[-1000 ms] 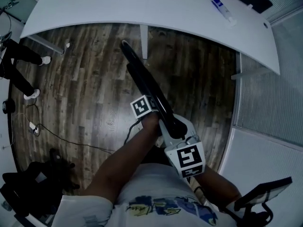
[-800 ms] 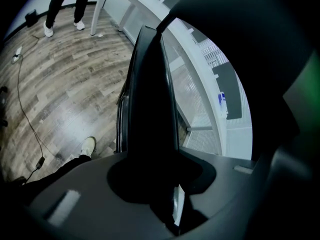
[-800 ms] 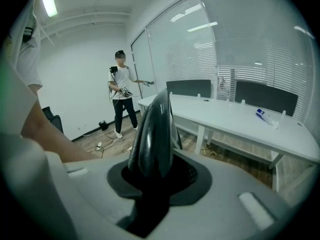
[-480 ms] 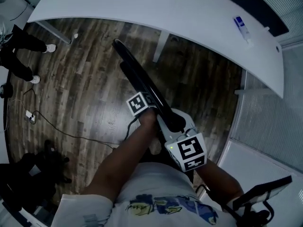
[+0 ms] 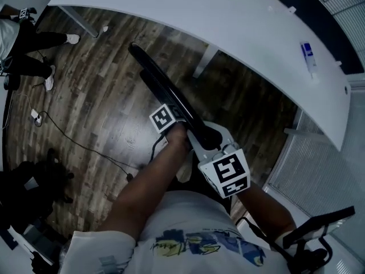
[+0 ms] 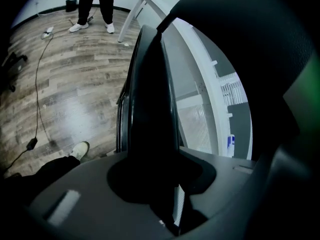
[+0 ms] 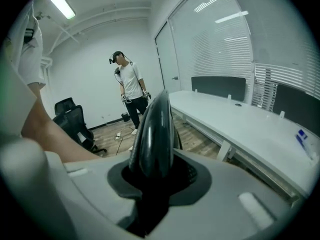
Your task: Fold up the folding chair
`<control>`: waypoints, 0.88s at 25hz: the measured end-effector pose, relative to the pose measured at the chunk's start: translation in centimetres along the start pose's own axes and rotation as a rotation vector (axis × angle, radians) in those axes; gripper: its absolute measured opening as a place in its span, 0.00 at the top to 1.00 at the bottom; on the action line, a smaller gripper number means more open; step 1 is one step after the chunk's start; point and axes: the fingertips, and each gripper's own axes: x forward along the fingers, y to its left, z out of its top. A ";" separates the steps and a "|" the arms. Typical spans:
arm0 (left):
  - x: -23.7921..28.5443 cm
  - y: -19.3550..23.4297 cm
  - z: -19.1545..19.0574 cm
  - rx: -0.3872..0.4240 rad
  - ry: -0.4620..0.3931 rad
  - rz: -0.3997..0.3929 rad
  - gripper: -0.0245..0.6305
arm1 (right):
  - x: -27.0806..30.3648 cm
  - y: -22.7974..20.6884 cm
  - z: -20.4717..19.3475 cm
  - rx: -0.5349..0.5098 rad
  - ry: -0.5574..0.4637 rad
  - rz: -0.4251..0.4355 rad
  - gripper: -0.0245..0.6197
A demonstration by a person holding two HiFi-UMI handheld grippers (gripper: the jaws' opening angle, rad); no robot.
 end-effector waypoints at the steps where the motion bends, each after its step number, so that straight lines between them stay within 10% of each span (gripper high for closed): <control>1: 0.5 -0.5 0.2 -0.018 -0.016 0.004 0.78 | 0.0 -0.8 0.1 -0.009 0.001 0.023 0.83; 22: 10.5 -9.5 2.9 -0.284 -0.199 0.064 0.77 | 0.2 -17.4 0.2 -0.142 0.035 0.309 0.83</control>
